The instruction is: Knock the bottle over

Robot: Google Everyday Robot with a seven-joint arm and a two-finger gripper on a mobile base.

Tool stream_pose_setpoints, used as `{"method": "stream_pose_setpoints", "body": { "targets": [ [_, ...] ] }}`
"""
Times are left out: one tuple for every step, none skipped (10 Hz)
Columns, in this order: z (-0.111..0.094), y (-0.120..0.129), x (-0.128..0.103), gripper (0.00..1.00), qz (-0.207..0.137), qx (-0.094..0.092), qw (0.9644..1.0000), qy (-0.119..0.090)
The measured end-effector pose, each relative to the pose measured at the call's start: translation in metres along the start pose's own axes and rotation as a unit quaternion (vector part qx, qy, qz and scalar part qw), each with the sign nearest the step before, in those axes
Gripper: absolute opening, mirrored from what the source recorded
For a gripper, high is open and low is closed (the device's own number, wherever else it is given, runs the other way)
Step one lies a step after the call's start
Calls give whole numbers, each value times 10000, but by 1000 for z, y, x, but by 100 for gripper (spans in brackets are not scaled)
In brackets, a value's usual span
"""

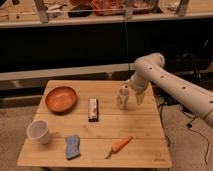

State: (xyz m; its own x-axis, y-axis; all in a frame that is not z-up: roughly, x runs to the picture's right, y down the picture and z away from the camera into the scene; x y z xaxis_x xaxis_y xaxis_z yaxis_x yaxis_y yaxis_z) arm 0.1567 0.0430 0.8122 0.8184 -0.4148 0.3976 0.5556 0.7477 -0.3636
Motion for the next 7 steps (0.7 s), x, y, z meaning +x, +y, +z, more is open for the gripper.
{"method": "stream_pose_setpoints", "body": {
  "targets": [
    [0,0,-1,80,-27,-1,10000,-11],
    [0,0,-2,80,-45,-4,10000,-19],
    [0,-1,-4,80,-81,-5,10000,-38],
    [1,-1,-5,80,-101,-9,9999,-56],
    [1,-1,-6,80,-126,-7,9999,-68],
    [1,-1,-7,80,-149,-7,9999,-79],
    [1,-1,-9,80,-181,-9,9998,-99]
  ]
}}
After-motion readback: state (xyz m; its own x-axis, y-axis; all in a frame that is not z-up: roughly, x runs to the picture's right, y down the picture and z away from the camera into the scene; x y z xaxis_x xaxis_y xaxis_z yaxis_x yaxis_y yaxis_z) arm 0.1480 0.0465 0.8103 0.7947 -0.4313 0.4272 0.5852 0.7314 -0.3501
